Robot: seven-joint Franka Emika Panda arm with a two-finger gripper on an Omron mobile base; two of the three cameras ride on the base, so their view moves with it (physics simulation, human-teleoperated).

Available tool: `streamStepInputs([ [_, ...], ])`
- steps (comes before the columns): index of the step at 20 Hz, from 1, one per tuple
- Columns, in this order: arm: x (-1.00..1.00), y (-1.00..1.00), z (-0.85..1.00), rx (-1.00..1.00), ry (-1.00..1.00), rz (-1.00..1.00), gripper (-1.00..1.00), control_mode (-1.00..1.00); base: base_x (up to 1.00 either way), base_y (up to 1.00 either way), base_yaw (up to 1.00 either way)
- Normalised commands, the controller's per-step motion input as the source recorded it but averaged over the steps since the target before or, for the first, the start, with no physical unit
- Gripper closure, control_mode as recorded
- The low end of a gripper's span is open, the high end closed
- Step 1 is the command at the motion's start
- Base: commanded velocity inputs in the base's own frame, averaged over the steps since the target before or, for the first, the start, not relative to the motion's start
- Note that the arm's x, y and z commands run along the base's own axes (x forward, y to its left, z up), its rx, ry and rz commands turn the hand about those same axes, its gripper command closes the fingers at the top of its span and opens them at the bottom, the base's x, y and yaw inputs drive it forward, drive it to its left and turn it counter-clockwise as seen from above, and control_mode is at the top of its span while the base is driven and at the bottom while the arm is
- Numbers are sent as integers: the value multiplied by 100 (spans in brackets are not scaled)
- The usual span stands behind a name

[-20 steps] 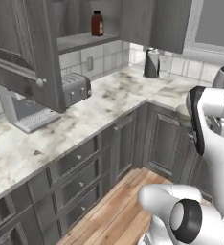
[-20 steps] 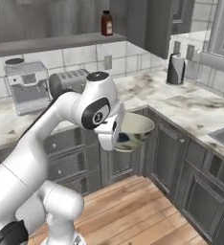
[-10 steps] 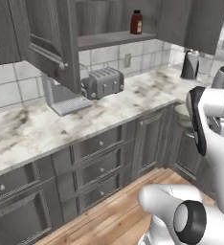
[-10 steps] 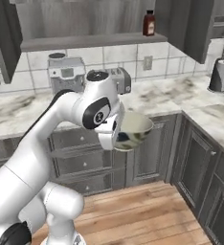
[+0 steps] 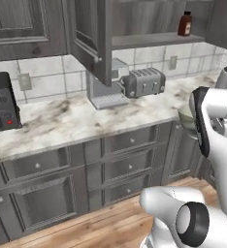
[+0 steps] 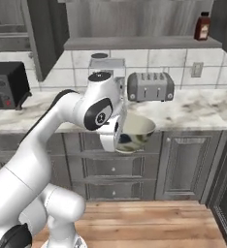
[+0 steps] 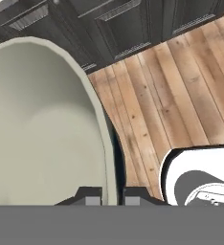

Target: Pick the mug and place it in the sink. Pick the bowl and place it in the open cabinet and then close the cabinet.

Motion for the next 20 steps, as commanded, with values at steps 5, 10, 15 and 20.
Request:
streamStepInputs([
  [5, 0, 0, 0, 0, 0, 0, 100, 100, 1, -1, 30],
  [10, 0, 0, 0, 0, 0, 0, 100, 100, 23, -8, 7],
  [15, 0, 0, 0, 0, 0, 0, 100, 100, 12, -82, 9],
  [20, 0, 0, 0, 0, 0, 0, 100, 100, 0, -60, 10],
])
